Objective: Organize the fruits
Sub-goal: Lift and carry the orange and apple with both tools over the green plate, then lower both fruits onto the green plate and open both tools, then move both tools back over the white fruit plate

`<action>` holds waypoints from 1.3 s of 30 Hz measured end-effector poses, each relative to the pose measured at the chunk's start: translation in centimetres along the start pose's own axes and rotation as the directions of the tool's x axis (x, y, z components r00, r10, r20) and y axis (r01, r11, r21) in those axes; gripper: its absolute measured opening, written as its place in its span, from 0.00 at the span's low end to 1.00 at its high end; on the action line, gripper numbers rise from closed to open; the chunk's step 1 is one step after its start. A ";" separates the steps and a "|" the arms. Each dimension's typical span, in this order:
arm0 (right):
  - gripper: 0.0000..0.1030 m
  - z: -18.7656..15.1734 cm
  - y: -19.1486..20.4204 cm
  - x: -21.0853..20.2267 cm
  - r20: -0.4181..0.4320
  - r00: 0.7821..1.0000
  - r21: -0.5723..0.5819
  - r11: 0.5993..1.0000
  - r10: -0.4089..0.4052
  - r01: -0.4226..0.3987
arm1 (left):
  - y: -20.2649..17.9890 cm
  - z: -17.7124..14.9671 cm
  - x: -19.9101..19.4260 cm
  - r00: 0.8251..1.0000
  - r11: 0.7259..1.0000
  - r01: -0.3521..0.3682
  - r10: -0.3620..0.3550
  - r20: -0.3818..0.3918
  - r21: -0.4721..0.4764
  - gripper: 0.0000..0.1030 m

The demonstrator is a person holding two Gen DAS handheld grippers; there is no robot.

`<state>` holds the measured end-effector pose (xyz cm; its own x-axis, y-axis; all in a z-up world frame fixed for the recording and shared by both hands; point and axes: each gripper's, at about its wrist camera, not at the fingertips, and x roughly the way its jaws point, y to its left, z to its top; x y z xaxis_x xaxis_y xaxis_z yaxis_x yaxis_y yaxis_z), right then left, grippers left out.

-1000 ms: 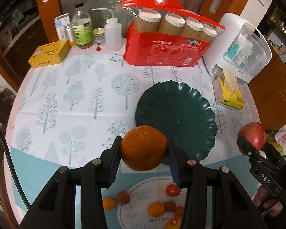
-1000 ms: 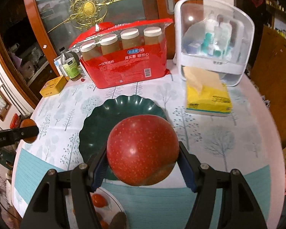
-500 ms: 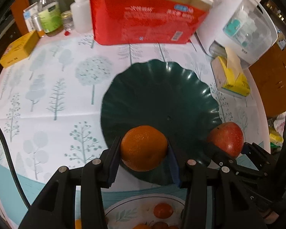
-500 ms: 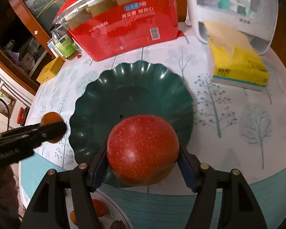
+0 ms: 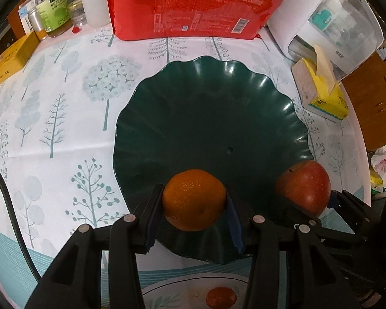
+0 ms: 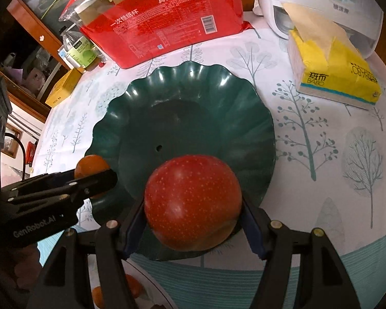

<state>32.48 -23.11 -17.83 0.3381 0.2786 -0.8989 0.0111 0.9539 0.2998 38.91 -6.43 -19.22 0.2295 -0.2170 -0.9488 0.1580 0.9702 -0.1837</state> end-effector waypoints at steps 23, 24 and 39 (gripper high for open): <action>0.72 -1.3 0.5 -6.1 0.120 0.991 -0.015 0.998 0.055 -0.054 | 1.5 -4.5 -9.3 0.991 0.993 -0.058 0.070 0.112 -0.100 0.59; 0.72 -1.7 0.4 -6.6 0.125 0.990 -0.011 0.998 0.062 -0.061 | 1.6 -5.2 -10.0 0.990 0.992 -0.063 0.076 0.120 -0.107 0.59; 0.72 -8.7 -1.5 -11.4 0.128 0.987 0.011 0.995 0.101 -0.103 | 3.2 -15.3 -15.9 0.976 0.969 -0.097 0.137 0.167 -0.226 0.59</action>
<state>20.42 -26.71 -10.86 0.4550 0.3570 -0.8158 -0.0136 0.9188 0.3944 21.12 1.81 -8.66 0.4059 -0.0969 -0.9088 -0.0863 0.9859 -0.1436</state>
